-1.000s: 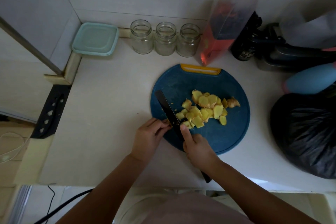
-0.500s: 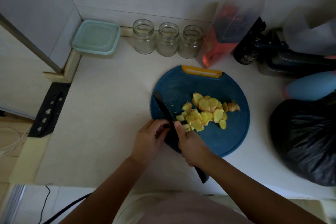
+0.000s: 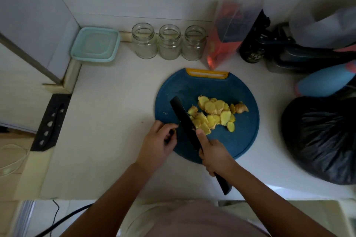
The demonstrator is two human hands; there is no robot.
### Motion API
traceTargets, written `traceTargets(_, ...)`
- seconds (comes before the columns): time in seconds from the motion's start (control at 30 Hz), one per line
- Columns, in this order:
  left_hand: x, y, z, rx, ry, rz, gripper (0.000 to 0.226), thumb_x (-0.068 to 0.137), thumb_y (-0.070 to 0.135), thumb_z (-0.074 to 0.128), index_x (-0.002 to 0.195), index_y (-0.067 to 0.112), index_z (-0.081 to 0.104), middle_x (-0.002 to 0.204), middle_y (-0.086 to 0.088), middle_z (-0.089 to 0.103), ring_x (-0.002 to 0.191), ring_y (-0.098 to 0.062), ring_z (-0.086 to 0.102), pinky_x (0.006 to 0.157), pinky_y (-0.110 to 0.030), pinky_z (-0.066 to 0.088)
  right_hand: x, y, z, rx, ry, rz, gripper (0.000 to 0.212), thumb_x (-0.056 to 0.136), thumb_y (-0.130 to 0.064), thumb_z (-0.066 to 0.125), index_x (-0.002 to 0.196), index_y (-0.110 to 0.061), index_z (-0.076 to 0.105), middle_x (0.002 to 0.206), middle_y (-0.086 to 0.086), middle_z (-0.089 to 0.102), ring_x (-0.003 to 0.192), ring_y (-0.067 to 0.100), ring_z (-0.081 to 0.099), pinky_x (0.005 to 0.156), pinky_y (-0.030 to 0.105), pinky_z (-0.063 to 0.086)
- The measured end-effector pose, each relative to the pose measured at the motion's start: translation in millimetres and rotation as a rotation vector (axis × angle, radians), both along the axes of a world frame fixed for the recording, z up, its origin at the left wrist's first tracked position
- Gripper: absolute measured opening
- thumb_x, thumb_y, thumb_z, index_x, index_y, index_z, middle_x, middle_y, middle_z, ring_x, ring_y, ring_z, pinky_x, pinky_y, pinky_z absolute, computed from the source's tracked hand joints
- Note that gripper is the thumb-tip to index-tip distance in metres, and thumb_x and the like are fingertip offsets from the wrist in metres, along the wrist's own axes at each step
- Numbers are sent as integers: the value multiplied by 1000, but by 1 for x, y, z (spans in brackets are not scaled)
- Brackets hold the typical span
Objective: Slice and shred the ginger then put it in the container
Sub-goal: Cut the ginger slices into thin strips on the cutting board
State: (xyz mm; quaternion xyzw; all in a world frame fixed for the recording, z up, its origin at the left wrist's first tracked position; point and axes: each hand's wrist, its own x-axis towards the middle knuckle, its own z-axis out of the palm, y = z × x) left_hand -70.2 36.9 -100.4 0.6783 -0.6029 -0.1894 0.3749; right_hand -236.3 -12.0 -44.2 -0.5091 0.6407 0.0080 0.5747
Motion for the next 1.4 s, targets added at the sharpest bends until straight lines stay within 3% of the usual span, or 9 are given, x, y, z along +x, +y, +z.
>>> traceTargets(0.23,8,-13,11,-20,-93,-17,12,74,8,79,84,6,72,76,-4,68,68,-7,58,65,-11,42,-2,12,13,51,-180,-135,62,90,-68,37,57,-16,31,38,-6,28,31,10,25,38,17,23)
traceTargets(0.47,4,-19,15,-22,-145,-63,16,76,5,77,91,10,72,84,-1,67,73,-5,59,69,-9,44,-24,-4,32,-47,-255,-152,62,90,-68,35,55,-17,30,44,-1,28,35,12,27,38,21,26)
traceTargets(0.63,-3,-30,36,172,-138,-5,35,84,-1,64,117,10,65,97,-7,72,82,-21,69,79,-33,55,-55,-20,42,-395,82,143,66,93,-64,35,51,-14,30,45,-2,34,39,7,35,47,21,30)
traceTargets(0.73,-9,-32,67,48,-145,198,52,81,-7,59,130,9,55,116,-13,65,100,-28,63,88,-32,48,-68,-28,54,-622,418,470,65,89,-71,26,58,-16,41,56,-2,43,55,16,46,52,27,32)
traceTargets(0.8,-19,-33,83,-49,-195,127,69,75,-10,60,138,12,48,137,-14,50,124,-30,47,101,-36,39,-70,-32,62,-701,560,665,63,89,-74,23,69,-18,45,69,0,55,67,22,56,57,29,35)
traceTargets(0.97,-56,-35,74,30,-461,-387,87,75,5,60,147,37,23,160,-1,-2,146,-21,-12,114,-40,6,-65,-40,77,-830,579,931,50,96,-62,35,94,-17,55,98,5,67,91,24,65,64,30,37)
traceTargets(1.1,-58,-38,55,46,-520,-392,81,73,9,64,143,35,33,160,-7,10,146,-29,-3,112,-46,2,-67,-44,71,-902,603,998,43,101,-50,35,99,-15,59,97,4,67,88,24,65,62,30,37)
traceTargets(1.23,-43,-42,38,62,-524,-343,69,73,18,74,136,28,49,155,-12,25,144,-34,11,112,-53,19,-82,-49,66,-913,625,995,28,102,-37,37,85,-18,50,93,3,66,79,23,61,59,29,36)
traceTargets(1.4,-22,-46,24,160,-426,-280,73,82,56,57,144,21,40,156,-2,4,145,-22,-6,118,-50,9,-115,-56,72,-955,702,942,30,100,-37,39,93,-18,61,94,3,67,84,23,64,58,27,36)
